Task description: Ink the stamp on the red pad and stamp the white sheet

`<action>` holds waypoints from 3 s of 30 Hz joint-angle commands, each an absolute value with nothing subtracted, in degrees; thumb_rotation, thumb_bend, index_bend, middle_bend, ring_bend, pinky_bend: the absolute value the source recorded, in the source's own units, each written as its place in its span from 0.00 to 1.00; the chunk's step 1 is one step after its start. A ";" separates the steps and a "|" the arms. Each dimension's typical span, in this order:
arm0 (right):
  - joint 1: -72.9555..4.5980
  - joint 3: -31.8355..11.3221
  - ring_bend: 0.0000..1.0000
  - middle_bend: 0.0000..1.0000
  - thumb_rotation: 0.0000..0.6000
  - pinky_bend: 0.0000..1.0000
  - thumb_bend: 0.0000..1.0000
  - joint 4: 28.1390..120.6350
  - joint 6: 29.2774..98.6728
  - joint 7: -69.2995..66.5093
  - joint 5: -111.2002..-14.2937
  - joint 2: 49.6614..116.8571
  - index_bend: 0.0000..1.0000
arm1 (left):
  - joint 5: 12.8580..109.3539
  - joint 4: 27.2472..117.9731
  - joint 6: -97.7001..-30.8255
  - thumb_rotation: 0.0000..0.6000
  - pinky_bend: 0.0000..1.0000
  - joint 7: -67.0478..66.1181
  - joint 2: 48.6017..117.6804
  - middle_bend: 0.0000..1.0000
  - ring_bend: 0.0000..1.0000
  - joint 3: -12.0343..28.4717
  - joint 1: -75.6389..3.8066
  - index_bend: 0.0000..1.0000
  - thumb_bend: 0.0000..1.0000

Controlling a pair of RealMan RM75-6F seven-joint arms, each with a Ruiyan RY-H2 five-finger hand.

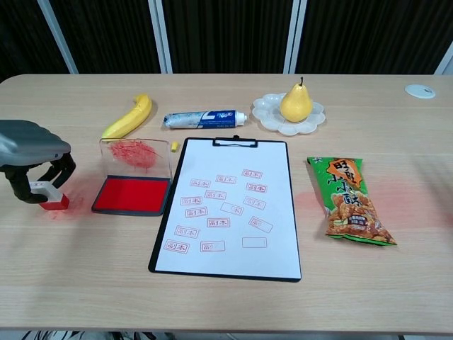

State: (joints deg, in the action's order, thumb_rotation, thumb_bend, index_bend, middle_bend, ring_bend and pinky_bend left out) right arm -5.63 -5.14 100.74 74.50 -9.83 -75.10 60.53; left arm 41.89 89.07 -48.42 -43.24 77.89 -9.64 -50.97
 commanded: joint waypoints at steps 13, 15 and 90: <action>-5.59 -5.14 0.00 0.00 1.00 0.22 0.04 100.66 74.66 -9.95 -75.30 60.61 0.07 | 39.60 89.27 -48.70 1.00 0.99 -45.04 78.23 0.54 0.84 -9.53 -51.60 0.46 0.47; -5.59 -5.15 0.00 0.00 1.00 0.22 0.03 100.66 74.65 -9.96 -75.28 60.61 0.07 | 39.41 89.30 -48.68 1.00 0.99 -45.24 78.21 0.54 0.84 -9.58 -51.67 0.46 0.47; -5.43 -5.02 0.00 0.00 1.00 0.22 0.04 100.91 74.73 -10.37 -75.54 60.44 0.08 | 40.03 94.45 -55.34 1.00 0.96 -53.76 76.44 0.13 0.80 -11.17 -52.03 0.06 0.09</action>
State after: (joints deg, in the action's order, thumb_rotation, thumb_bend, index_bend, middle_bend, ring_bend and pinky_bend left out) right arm -5.43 -5.02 100.91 74.73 -10.37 -75.54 60.44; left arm 39.98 94.04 -54.92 -53.79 76.80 -11.28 -52.16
